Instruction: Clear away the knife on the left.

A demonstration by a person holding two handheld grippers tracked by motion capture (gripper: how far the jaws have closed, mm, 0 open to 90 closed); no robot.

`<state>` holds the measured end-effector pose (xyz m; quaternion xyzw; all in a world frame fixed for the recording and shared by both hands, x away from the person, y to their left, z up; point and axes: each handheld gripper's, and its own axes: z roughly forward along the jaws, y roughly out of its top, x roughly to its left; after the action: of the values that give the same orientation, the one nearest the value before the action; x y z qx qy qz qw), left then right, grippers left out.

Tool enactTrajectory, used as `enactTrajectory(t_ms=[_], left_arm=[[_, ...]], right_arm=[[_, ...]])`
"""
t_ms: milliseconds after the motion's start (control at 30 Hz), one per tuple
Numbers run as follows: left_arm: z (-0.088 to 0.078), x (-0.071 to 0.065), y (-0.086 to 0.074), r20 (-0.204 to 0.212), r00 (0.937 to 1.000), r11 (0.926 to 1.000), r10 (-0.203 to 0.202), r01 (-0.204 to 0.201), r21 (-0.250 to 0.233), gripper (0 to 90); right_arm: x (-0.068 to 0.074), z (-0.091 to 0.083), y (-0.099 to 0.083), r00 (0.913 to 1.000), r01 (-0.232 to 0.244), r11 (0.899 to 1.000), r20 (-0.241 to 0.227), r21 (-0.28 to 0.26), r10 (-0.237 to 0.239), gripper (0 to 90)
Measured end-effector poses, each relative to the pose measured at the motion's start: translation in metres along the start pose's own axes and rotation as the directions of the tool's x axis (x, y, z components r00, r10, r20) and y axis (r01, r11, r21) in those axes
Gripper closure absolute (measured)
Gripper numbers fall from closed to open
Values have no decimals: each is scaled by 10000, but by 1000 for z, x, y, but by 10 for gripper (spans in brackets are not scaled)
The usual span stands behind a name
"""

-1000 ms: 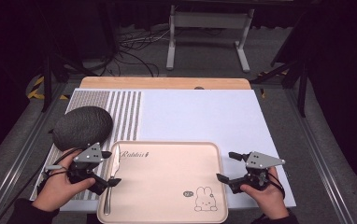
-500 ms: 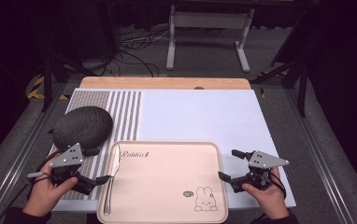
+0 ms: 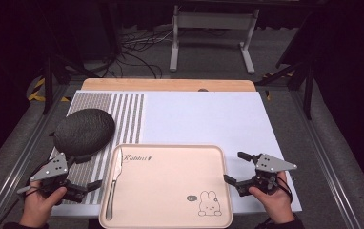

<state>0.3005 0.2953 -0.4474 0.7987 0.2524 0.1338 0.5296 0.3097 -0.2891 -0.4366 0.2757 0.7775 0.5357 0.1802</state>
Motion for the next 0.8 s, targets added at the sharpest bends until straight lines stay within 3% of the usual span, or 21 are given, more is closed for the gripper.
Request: enactTrajectory(t_ms=[200,367,467,667,800], left_arm=[[-7,3,-14,-335,9993,9986,152,-169,-500,38],[-10,1,-27,-1001,9938,9969,480,-540,-578,34],[-11,2,-32,-991,9945,9968,340,-409,-687,33],[-14,8,-42,-934,9949,9932,-384,277,-1128,36],[-14,8,-42,-975,9945,9934,-378,269,-1116,34]], right_arm=[[-2,-2,-2,10000,-81,9998,39,-178,82,26],[-4,-2,-5,9997,-223,9994,41,-256,224,23],[-4,-2,-5,9997,-237,9994,81,-271,239,23],[-6,-2,-9,9995,-289,9992,87,-261,291,23],[-7,-3,-9,9994,-331,9990,108,-292,335,23]])
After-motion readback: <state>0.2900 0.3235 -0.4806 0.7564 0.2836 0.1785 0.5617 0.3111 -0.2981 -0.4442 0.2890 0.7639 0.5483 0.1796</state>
